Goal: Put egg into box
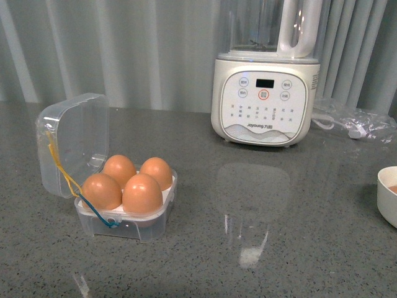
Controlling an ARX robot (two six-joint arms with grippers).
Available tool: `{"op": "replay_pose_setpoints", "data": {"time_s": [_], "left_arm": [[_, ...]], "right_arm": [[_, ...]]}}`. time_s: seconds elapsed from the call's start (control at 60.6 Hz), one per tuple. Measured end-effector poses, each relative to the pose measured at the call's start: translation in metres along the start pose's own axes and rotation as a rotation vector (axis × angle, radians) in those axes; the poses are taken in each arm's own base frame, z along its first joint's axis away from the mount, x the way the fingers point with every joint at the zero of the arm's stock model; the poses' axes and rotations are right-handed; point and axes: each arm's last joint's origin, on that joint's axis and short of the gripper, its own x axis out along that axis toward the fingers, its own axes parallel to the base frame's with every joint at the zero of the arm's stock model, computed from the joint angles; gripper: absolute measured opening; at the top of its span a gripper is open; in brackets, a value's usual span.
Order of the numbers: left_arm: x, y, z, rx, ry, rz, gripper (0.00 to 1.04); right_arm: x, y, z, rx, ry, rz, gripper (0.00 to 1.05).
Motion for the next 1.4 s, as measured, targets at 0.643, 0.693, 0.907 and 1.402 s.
{"op": "replay_pose_setpoints", "data": {"time_s": [0.643,0.693,0.907,1.402], "left_arm": [[0.002,-0.005,-0.005,-0.024,0.525,0.189,0.98],[0.002,-0.007,-0.001,-0.038,0.51,0.178,0.98],[0.01,-0.005,0.021,-0.096,0.395,0.128,0.98],[0.124,0.041,0.078,0.022,0.25,0.042,0.98]], "right_arm": [[0.0,0.0,0.0,0.001,0.001,0.0,0.98],[0.0,0.0,0.0,0.001,0.002,0.0,0.98],[0.0,0.0,0.0,0.001,0.001,0.0,0.98],[0.0,0.0,0.0,0.001,0.001,0.0,0.98]]}}
